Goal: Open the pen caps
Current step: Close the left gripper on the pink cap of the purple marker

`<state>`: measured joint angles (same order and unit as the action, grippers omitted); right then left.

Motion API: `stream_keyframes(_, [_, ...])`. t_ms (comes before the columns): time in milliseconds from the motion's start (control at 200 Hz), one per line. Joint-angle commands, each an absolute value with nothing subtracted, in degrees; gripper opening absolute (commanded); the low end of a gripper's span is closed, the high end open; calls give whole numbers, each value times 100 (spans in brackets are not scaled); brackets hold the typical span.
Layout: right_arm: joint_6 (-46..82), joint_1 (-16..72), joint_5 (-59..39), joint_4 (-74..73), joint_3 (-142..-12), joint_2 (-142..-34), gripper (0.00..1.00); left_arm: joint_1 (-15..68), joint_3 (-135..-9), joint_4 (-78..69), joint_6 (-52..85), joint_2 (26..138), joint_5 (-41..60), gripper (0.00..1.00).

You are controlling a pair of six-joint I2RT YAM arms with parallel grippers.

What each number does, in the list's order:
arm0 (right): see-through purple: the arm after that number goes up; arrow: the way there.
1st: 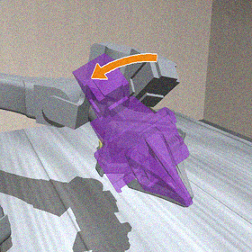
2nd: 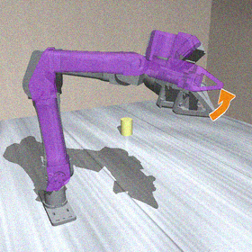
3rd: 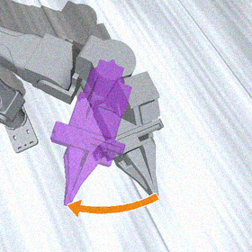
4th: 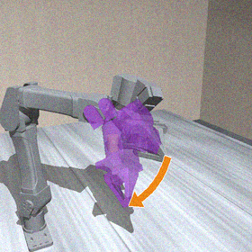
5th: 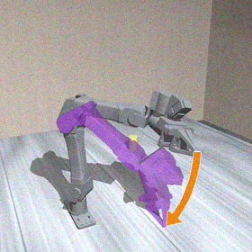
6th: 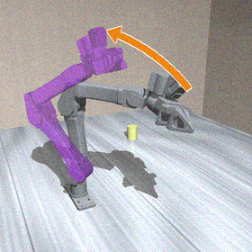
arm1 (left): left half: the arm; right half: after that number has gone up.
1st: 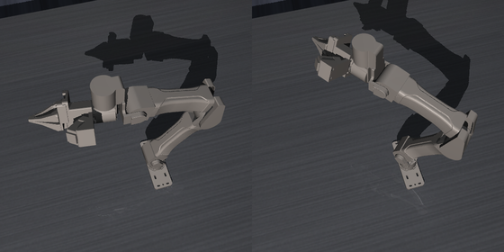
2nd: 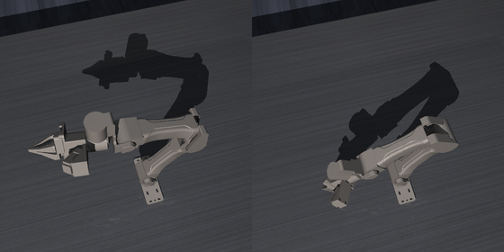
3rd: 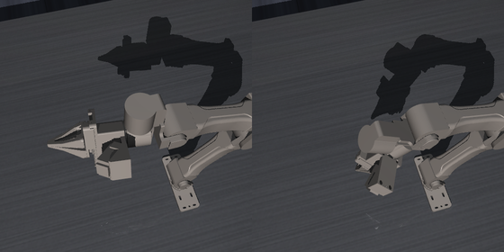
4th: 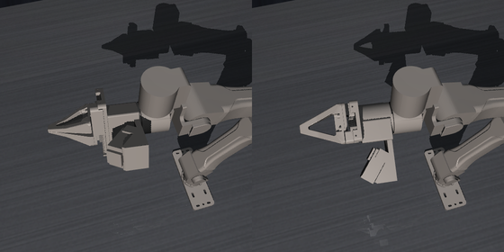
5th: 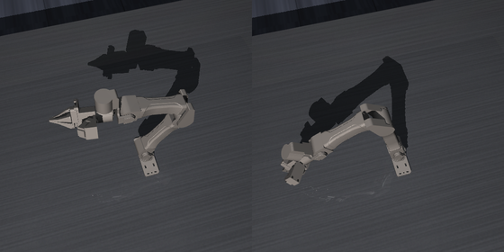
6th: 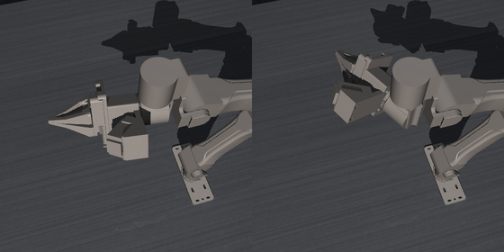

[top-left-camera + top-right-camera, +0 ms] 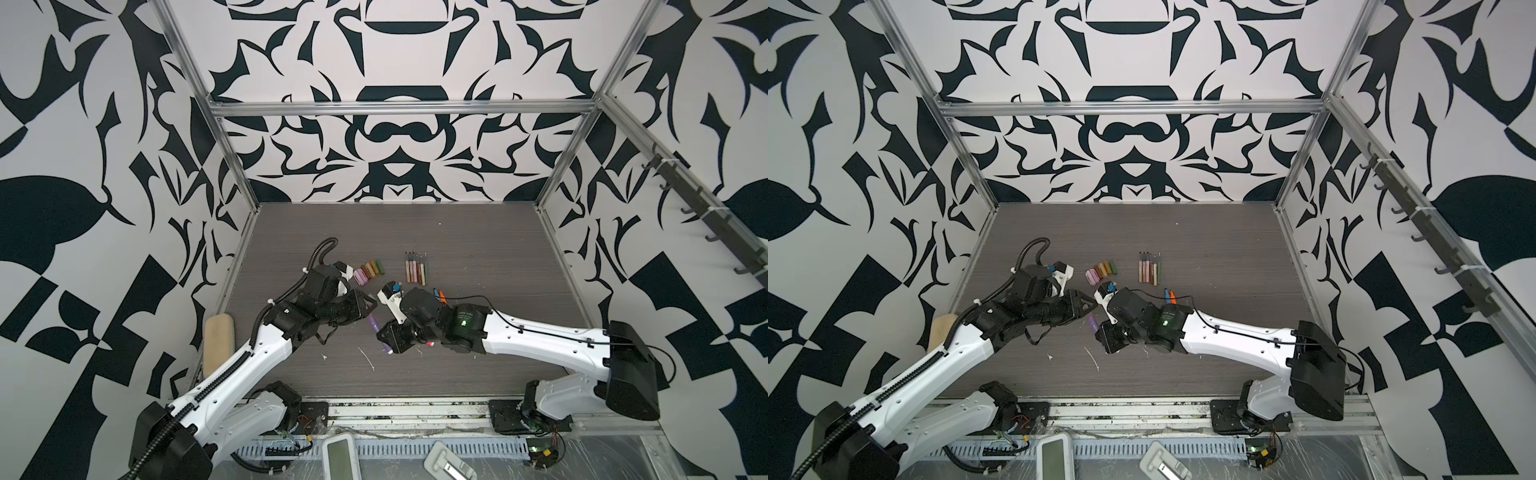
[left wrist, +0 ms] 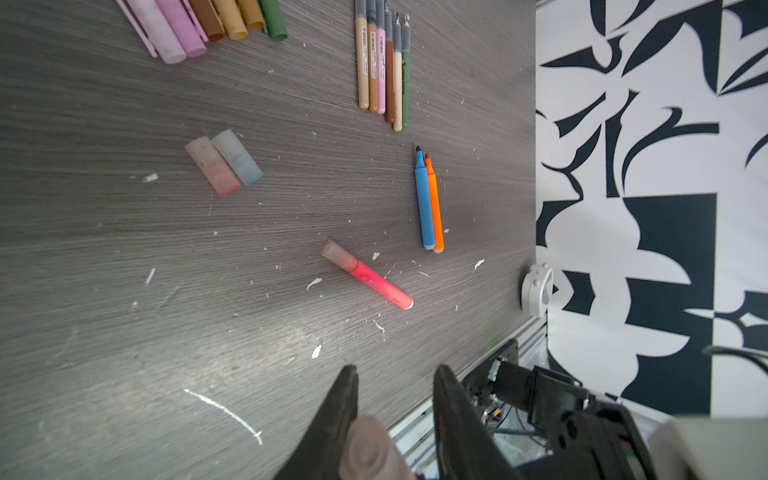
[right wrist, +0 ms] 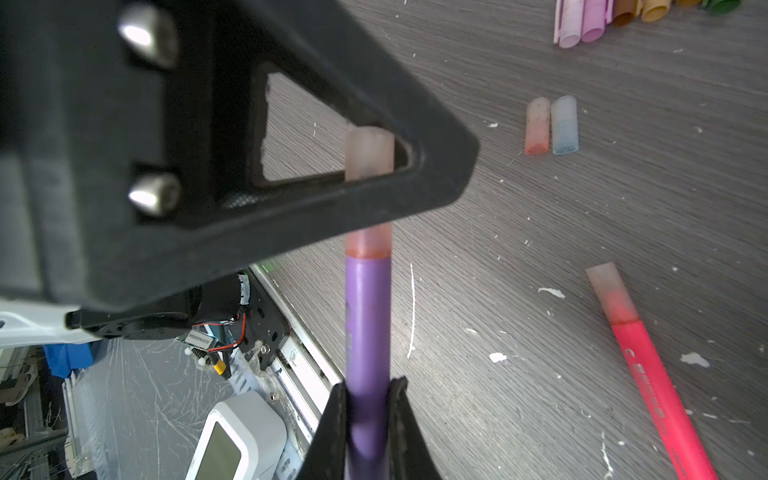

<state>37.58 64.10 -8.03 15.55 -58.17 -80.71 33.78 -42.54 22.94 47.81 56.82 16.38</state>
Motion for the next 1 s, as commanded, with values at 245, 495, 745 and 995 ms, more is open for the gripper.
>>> stream_keyframes(245, [3902,6405,-439,1450,-5687,-7703,2,3401,-4361,2285,4764,5625,1677,35])
stream_keyframes(495, [3901,6399,-589,1399,-5737,-7833,2,3402,-4366,2259,4762,5640,1726,22])
stream_keyframes(745, [3900,6403,-632,1371,-5746,-7857,2,3409,-4360,2257,4764,5678,1753,22])
stream_keyframes(995, [3900,6403,-535,1354,-5722,-7800,2,3411,-4359,2214,4798,5700,1764,29])
